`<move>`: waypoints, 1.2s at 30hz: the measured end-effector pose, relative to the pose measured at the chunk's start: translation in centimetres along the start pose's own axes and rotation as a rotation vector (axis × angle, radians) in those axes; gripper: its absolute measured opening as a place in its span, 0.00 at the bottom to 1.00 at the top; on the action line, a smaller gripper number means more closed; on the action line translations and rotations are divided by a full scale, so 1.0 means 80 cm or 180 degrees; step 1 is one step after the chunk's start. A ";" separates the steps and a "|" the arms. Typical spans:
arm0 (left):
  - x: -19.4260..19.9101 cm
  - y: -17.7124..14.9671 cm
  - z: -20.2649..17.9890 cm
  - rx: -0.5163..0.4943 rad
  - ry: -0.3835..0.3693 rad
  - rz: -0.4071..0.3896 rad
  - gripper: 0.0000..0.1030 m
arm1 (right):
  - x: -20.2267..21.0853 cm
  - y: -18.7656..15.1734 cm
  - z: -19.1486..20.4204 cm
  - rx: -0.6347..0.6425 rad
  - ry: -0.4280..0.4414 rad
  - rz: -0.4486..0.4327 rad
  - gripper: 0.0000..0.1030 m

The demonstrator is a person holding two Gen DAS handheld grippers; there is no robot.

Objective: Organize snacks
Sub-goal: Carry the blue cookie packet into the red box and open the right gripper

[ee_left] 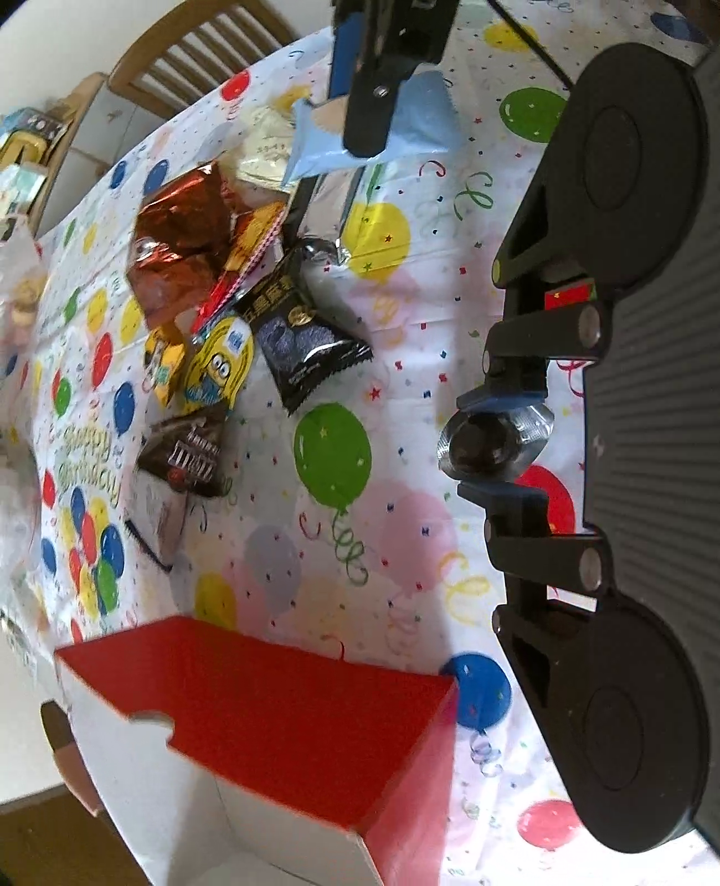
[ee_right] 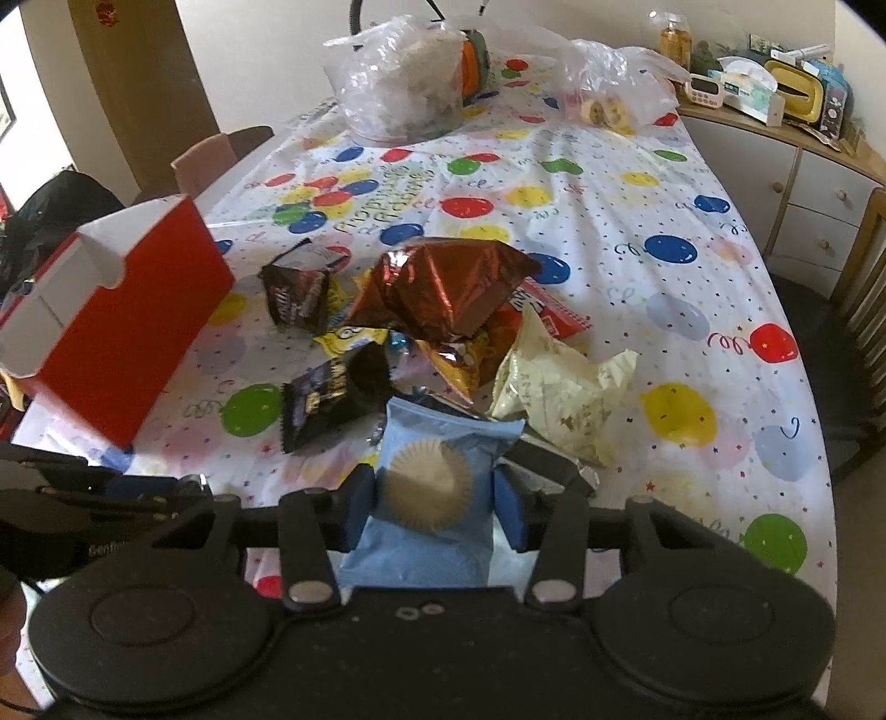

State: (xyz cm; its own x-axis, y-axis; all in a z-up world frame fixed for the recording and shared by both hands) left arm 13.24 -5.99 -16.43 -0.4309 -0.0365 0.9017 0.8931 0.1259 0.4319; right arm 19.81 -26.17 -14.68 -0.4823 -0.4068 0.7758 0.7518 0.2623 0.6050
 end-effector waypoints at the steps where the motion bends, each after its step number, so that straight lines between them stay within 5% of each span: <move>1: 0.006 -0.001 0.002 0.0026 -0.0003 -0.0022 0.24 | 0.005 0.000 0.002 0.0008 0.0023 -0.0010 0.44; 21: 0.144 0.015 0.081 0.0065 0.0052 -0.0675 0.24 | 0.084 0.046 0.103 0.0312 0.0312 -0.0388 0.44; 36: 0.174 0.038 0.256 0.0055 0.0134 -0.0742 0.24 | 0.033 0.099 0.280 0.0501 0.0491 -0.0386 0.44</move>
State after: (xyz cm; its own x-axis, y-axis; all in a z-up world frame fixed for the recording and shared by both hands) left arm 7.33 14.20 -3.02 -0.6192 -0.1080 0.7778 0.7675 0.1262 0.6285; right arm 14.44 -5.57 -3.84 -0.4813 -0.5692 0.6666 0.6076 0.3315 0.7217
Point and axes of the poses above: each gripper's, at about its wrist camera, not at the fingertips, and x roughly against the way its jaws point, z to its left, y to its top, the point moved 1 cm from there along -x, roughly the way its jaws point, and after that the axes turned 2 degrees about -x, right-handed, at the moved point
